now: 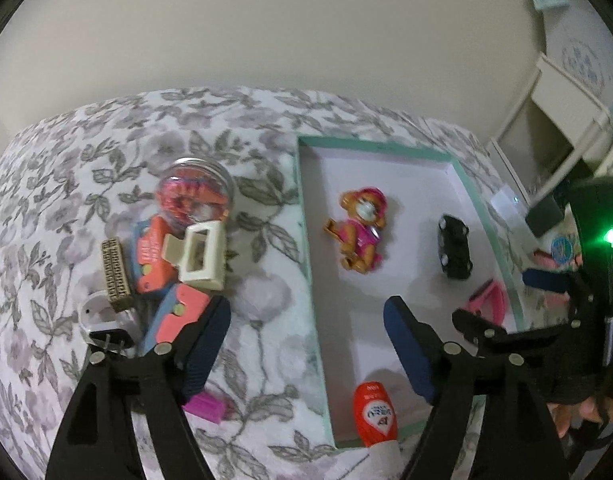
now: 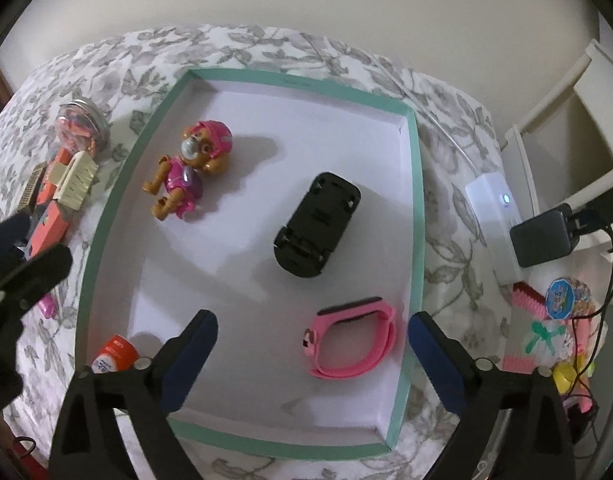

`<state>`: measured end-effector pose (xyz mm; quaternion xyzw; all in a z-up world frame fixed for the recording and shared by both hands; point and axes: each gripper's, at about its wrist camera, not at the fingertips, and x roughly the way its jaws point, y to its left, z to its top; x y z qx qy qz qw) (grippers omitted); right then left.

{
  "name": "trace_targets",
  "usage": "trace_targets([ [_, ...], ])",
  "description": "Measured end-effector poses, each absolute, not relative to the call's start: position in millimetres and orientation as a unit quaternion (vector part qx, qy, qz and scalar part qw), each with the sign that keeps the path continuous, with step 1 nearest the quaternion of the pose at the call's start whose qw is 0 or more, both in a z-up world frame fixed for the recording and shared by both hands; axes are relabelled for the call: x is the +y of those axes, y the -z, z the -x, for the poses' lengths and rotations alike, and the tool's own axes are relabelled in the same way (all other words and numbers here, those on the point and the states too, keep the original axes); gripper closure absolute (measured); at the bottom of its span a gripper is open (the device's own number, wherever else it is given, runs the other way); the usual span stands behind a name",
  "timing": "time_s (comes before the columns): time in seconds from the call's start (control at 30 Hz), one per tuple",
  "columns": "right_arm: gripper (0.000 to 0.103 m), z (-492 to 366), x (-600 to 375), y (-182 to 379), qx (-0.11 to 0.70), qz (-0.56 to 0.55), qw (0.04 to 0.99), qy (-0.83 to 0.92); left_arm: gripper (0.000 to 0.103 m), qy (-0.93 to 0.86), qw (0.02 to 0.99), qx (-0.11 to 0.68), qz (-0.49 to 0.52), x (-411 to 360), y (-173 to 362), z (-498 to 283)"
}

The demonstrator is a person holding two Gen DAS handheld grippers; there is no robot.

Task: Organize rigid objects
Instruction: 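Carry the bottle and wristband over the tray and open both tools, then move both open tools from the tray back to the toy pile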

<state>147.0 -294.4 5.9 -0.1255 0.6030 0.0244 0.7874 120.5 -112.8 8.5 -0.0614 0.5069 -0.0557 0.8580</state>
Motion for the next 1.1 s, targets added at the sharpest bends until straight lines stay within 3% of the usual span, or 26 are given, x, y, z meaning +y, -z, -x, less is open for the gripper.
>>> trace_targets([
  [0.17,0.0,-150.8,-292.6,-8.1,0.591,0.125,0.797,-0.028,0.009,0.037,0.862,0.499,0.086,-94.0,-10.9,-123.4],
  [0.37,0.0,-153.0,-284.0,-12.1,0.579,0.123,0.805,-0.034,0.008,0.01,0.867,0.489,0.095,-75.4,-14.0,-125.1],
  [0.47,0.0,-154.7,-270.3,-17.3,0.567,0.128,0.812,-0.042,0.0,-0.007,0.874,0.475,0.102,-58.5,-21.7,-125.3],
  [0.7,0.0,-153.4,-226.9,-44.1,0.528,0.117,0.837,-0.085,0.0,-0.042,0.89,0.434,0.133,-6.8,-49.1,-118.8],
  [1.1,0.0,-145.0,-154.8,-49.1,0.514,0.099,0.838,-0.153,0.0,-0.096,0.869,0.465,0.14,55.4,-57.8,-103.2],
])
